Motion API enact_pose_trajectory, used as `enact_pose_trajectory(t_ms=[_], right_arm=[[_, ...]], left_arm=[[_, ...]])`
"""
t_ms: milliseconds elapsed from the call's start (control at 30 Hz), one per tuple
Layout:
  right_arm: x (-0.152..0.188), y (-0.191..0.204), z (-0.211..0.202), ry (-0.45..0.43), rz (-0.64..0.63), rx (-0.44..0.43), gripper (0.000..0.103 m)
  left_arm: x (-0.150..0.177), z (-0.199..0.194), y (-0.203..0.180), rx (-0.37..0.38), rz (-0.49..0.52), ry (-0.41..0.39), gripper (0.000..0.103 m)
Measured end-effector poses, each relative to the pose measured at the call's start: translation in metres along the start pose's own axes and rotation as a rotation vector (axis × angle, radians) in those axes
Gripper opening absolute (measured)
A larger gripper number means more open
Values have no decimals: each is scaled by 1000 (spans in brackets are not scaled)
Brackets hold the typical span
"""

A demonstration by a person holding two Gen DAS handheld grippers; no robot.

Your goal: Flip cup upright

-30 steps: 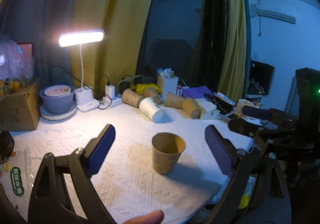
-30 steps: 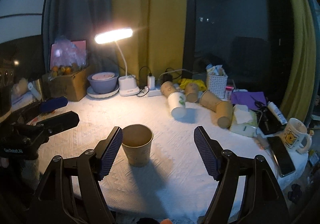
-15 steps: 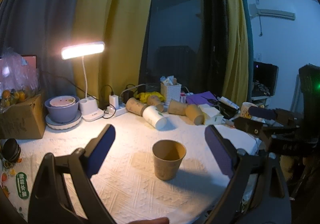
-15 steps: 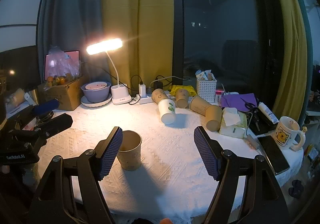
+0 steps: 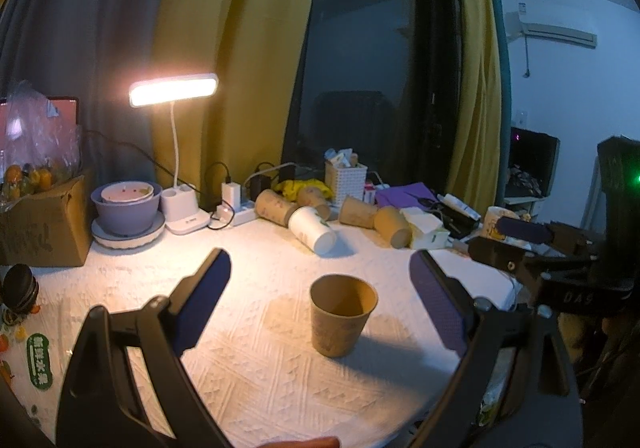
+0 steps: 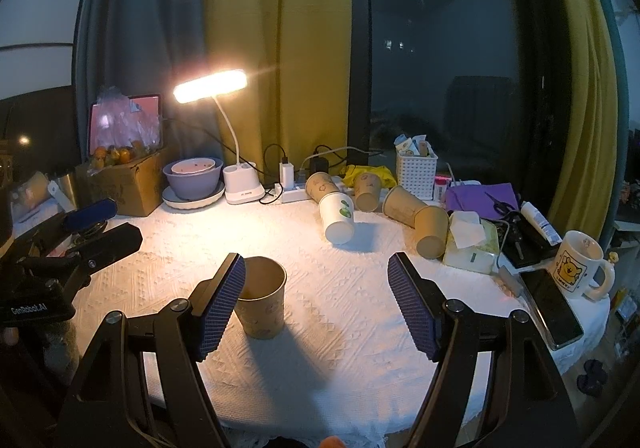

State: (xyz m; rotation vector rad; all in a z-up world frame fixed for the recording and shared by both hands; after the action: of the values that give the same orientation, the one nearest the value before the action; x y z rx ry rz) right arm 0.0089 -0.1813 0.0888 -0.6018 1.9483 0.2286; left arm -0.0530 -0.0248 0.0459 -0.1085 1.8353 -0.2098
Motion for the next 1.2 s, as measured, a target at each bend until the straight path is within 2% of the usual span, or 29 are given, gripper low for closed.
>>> enact_pose_trajectory(t_ms=[1200], right_arm=[[6,4,8,11,2,1,77]], left_arm=[[4,2,-2,5,2,13,92]])
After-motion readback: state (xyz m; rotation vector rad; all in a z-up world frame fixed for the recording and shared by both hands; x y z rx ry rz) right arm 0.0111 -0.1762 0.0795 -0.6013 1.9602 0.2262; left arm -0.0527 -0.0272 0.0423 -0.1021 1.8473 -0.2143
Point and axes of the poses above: each gripper's, at about its wrist camera, not at the fingertips, and z roughly the way its jaws point, y to its left, x to its underside, the point moved 2 cm from there along z, roughly the way its jaws point, and after that the axes turned 5 degrees about -z, right-handed, at the moved point
